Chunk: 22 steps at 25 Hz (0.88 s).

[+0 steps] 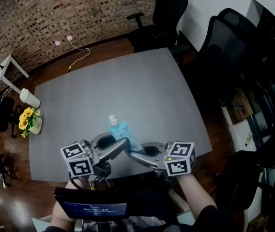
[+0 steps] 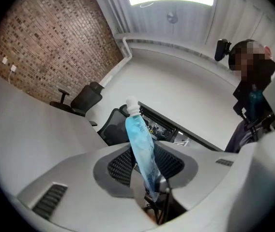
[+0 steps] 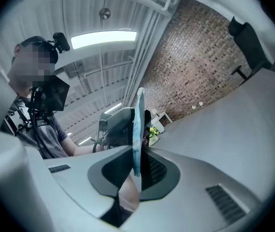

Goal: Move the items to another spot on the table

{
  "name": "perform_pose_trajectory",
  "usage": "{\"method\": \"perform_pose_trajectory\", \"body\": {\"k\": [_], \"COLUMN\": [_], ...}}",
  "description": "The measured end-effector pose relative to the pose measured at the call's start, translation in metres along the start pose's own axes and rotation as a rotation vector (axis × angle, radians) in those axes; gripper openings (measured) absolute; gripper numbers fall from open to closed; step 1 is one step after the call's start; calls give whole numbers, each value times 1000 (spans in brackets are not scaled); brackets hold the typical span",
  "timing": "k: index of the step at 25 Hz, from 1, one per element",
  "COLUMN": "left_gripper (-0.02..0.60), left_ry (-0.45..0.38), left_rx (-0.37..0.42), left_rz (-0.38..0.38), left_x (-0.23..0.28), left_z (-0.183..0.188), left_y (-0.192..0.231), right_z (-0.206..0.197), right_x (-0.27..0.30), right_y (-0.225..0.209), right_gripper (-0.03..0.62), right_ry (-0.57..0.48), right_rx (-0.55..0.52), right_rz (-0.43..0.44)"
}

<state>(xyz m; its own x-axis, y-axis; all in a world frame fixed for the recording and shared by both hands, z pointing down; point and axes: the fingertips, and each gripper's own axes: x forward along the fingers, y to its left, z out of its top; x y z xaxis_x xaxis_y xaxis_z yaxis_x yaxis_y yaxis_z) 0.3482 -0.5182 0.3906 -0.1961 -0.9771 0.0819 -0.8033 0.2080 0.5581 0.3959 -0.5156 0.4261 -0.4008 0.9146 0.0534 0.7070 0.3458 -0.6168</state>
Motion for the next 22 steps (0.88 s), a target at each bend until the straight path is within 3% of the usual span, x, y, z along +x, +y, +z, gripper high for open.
{"method": "perform_pose_trajectory", "body": {"k": [6, 13, 18, 22], "left_gripper": [118, 98, 81, 60], "left_ry": [-131, -218, -249, -291], "left_rx": [-27, -70, -83, -109], "left_rz": [15, 44, 49, 45], "left_x": [-87, -188, -215, -220], "left_z": [31, 45, 50, 47], "left_y": [33, 76, 83, 79], "right_z": [8, -3, -5, -10], "right_x": [89, 193, 220, 220], "right_y": [20, 36, 41, 43], "right_gripper": [28, 46, 67, 83], "right_ry": [88, 151, 179, 224], "right_rx": [-47, -110, -174, -215], "right_rz": [30, 16, -16, 31]}}
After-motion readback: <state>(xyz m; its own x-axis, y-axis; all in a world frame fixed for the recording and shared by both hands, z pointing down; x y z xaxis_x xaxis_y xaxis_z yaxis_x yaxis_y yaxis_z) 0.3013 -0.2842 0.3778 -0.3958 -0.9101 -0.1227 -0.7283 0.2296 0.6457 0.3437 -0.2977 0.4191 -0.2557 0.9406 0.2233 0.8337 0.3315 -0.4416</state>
